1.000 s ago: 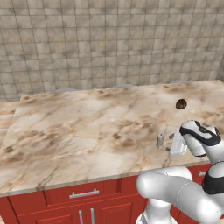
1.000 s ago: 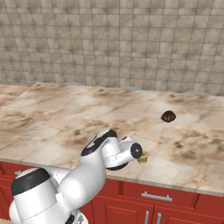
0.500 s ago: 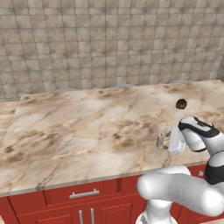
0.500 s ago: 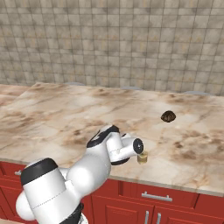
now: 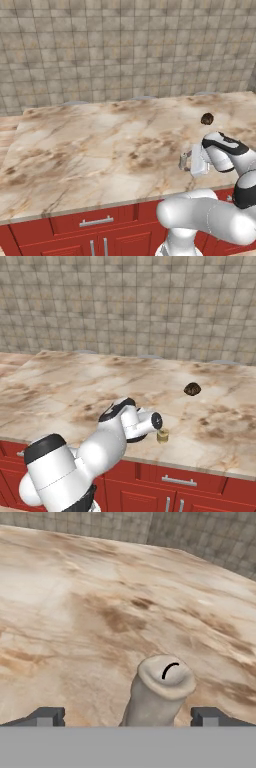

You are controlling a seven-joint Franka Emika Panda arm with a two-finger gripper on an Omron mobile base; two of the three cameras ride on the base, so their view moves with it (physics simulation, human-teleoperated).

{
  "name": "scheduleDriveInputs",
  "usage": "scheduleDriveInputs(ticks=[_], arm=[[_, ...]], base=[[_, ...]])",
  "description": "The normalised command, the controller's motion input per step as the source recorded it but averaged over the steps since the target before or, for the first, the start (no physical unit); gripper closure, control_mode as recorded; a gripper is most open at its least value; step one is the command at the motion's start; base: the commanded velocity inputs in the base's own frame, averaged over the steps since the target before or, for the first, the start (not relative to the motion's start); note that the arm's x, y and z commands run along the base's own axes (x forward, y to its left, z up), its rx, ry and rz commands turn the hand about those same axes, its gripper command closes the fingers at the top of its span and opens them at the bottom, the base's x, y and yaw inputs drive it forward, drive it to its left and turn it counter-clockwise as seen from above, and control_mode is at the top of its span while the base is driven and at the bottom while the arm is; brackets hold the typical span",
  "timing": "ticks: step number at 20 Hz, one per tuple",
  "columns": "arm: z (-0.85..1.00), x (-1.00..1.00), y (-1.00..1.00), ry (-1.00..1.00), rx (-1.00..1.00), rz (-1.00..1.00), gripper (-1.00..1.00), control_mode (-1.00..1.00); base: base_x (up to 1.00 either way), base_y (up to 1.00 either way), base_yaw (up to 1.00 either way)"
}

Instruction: Pick the candle and candle from the dining table and place them in the open cabinet. Close the cabinet after placing the objects.

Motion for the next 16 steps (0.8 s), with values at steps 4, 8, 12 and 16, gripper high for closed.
scheduleDriveInputs(ticks=[4,8,12,16], arm=[[0.00,0.00,0.00,0.06,0.01,0.04,-1.00,-1.00],[0.00,0.00,-0.06,0.06,0.04,0.01,-1.00,-1.00],[0.00,0.01,-0.14,0.02,0.06,0.00,-1.00,-1.00],[0.00,0.10,-0.01,0.01,0.04,0.00,-1.00,-1.00]], base=[[0.00,0.00,0.00],[0.00,0.00,0.00],[0.00,0.00,0.00],[0.00,0.00,0.00]])
